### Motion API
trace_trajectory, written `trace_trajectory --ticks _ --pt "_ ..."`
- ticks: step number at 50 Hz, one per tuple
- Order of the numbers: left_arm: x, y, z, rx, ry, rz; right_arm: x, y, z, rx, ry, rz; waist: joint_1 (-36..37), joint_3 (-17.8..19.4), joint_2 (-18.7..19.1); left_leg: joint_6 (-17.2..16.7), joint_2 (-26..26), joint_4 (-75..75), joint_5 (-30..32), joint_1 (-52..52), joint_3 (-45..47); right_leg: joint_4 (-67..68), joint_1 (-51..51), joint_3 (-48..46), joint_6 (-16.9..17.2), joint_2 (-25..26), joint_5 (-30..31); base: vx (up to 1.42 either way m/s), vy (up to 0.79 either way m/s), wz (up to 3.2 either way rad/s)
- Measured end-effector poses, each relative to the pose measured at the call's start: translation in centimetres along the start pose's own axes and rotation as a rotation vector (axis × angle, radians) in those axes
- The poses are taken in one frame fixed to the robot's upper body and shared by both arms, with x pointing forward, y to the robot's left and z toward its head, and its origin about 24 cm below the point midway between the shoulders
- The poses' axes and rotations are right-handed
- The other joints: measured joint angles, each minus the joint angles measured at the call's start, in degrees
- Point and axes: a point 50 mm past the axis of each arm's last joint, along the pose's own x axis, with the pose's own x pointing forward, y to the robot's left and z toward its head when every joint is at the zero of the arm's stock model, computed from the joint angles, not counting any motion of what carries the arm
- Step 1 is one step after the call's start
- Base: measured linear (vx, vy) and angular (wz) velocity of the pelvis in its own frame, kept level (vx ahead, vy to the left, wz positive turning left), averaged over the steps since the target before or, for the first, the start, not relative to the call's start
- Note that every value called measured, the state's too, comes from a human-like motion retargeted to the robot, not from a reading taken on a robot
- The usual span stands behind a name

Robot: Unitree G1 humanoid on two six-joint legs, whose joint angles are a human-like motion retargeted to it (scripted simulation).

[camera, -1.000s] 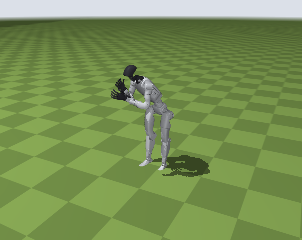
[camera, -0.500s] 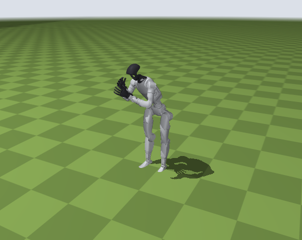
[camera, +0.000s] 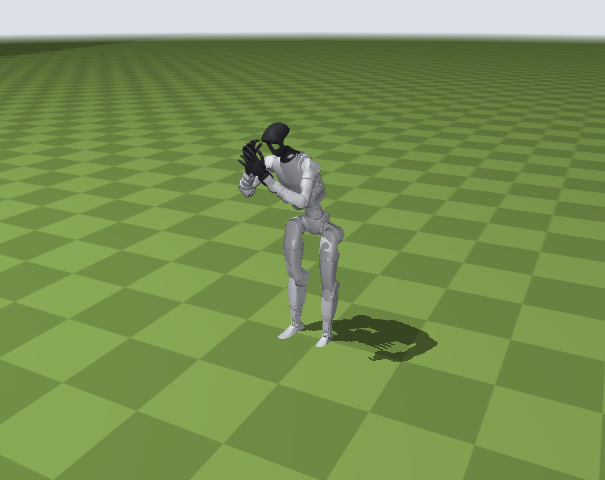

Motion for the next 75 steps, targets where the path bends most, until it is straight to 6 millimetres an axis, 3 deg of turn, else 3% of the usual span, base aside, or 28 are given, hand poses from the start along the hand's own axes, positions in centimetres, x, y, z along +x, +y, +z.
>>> trace_trajectory --ticks 18,20,25,52,60,65,69,72,75 --pt "1.1 0.6 1.4 0.019 -0.070 -0.045 1.3 -0.4 0.0 -0.012 -0.045 0.015 2.00 -3.22 -0.36 -0.44 0.94 5.68 -4.68 2.86 -2.75 0.87 6.47 -2.58 -1.32 0.59 -2.70 0.02 -0.02 0.22" --pt "0.3 0.6 1.3 0.006 -0.055 -0.043 0.9 -0.2 0.0 0.008 -0.030 0.010 2.08 -4.79 -0.42 -0.50 0.92 6.85 -5.11 2.41 -3.50 0.30 7.18 -3.45 -1.57 0.54 -2.47 0.03 -0.02 0.33" --pt "1.7 0.9 1.9 0.012 -0.097 -0.058 2.0 -0.5 0.1 0.011 -0.067 0.009 2.96 -3.30 -0.39 -0.74 1.24 7.93 -6.45 4.37 -3.92 1.82 9.25 -3.76 -1.84 0.77 -4.13 0.02 -0.01 0.19" --pt "2.8 1.0 3.3 -0.121 -0.119 -0.106 3.5 -0.8 0.9 0.143 -0.119 -0.046 9.56 -5.89 -1.13 -0.95 -0.28 13.16 -9.14 5.83 -11.40 3.87 16.14 -11.40 -4.00 -0.01 -7.18 0.02 0.01 0.38" --pt "2.8 1.2 3.5 -0.180 -0.104 -0.118 3.7 -0.9 1.1 0.194 -0.135 -0.071 12.54 -5.66 -1.61 -0.39 -1.67 15.19 -9.70 5.24 -14.66 10.85 14.81 -13.81 -5.36 -1.78 -10.36 0.00 0.06 0.49" --pt "2.7 1.1 3.5 -0.229 -0.087 -0.116 3.5 -1.2 1.4 0.219 -0.146 -0.089 13.47 -4.25 -1.82 0.20 -2.76 17.58 -11.34 5.43 -17.15 26.03 9.97 -14.20 -7.43 -4.94 -13.38 0.02 0.07 0.62" --pt "2.2 0.6 3.4 -0.285 -0.063 -0.123 3.1 -1.1 1.4 0.238 -0.132 -0.098 10.94 -2.26 -5.09 1.13 -9.15 20.21 -12.29 5.66 -21.24 41.51 -0.69 1.75 -0.66 -3.77 -18.48 0.04 0.06 1.44" --pt "1.7 0.4 3.2 -0.308 -0.037 -0.126 2.9 -1.1 1.2 0.245 -0.109 -0.115 10.12 -1.80 -6.80 1.44 -11.56 21.10 -12.80 5.43 -23.15 43.26 -5.60 4.90 0.42 -4.68 -18.28 0.10 0.05 1.09" --pt "1.5 0.8 2.8 -0.318 -0.011 -0.111 2.9 -1.2 1.0 0.238 -0.090 -0.127 9.34 -1.76 -7.36 1.67 -12.19 21.59 -13.17 4.88 -25.78 36.84 -9.22 8.18 1.94 -3.90 -14.65 0.14 0.02 1.09"
